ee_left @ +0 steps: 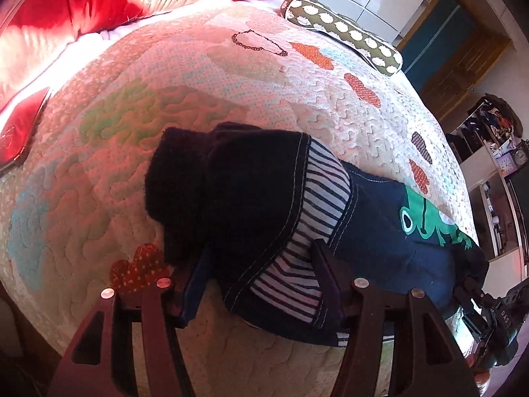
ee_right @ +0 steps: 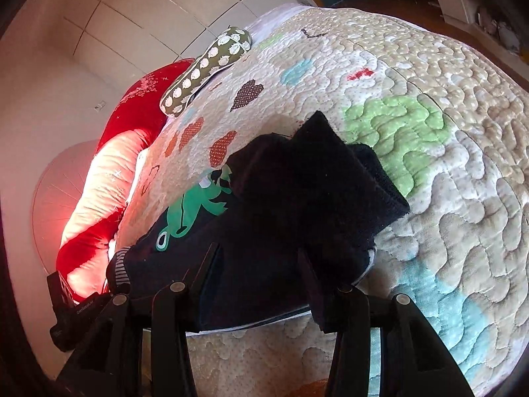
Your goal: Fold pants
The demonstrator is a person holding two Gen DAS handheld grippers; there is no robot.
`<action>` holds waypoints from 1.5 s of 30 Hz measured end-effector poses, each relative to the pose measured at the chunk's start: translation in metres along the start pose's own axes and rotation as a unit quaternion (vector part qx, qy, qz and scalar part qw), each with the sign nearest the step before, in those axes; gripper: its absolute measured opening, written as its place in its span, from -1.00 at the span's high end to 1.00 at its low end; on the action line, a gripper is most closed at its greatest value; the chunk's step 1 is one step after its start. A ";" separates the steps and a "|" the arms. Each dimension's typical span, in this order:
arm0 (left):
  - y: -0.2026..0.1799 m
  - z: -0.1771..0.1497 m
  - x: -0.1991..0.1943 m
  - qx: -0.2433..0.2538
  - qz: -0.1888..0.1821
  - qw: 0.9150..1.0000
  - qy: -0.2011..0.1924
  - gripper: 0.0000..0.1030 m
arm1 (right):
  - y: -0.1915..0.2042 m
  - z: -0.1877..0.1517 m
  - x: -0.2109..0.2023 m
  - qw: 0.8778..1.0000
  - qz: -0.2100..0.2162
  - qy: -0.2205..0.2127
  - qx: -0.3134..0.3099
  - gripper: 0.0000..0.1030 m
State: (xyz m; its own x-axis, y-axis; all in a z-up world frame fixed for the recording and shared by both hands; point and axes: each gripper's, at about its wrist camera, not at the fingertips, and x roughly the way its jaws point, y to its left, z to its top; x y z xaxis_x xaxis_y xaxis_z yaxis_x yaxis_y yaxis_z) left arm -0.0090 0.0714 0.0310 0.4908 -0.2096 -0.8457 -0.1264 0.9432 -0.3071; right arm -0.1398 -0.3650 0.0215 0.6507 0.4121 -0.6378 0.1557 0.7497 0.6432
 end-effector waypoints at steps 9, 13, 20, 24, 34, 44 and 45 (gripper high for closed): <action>-0.032 -0.024 -0.052 0.045 -0.025 0.998 -0.034 -0.16 | 0.000 -0.008 -0.066 0.994 -0.038 -0.101 -0.012 -0.17; -0.070 -0.028 -0.052 0.096 -0.054 0.994 -0.026 -0.16 | -0.012 -0.012 -0.082 0.991 -0.058 -0.122 -0.009 -0.17; -0.156 -0.030 -0.033 0.181 -0.097 0.979 0.011 -0.16 | -0.037 -0.026 -0.091 0.992 -0.051 -0.118 0.006 -0.17; -0.220 -0.026 -0.021 0.244 -0.126 0.961 0.025 -0.16 | -0.043 -0.026 -0.087 0.993 -0.035 -0.113 0.007 -0.17; -0.349 -0.032 0.042 0.346 -0.134 0.924 0.098 -0.16 | -0.039 -0.030 -0.061 0.996 -0.016 -0.090 -0.014 -0.17; -0.378 -0.046 0.093 0.386 -0.106 0.902 0.160 -0.09 | -0.026 -0.013 -0.035 0.995 -0.009 -0.096 -0.028 -0.15; -0.377 -0.045 0.093 0.385 -0.107 0.903 0.160 0.06 | -0.025 -0.012 -0.034 0.995 -0.010 -0.097 -0.029 -0.05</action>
State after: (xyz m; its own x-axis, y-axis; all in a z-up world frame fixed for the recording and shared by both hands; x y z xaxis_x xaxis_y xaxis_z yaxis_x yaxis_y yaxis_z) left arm 0.0452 -0.3152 0.0485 0.1431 -0.3561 -0.9234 0.6392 0.7456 -0.1884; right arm -0.1746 -0.3914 0.0215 0.7797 0.2937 -0.5530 0.1308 0.7873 0.6026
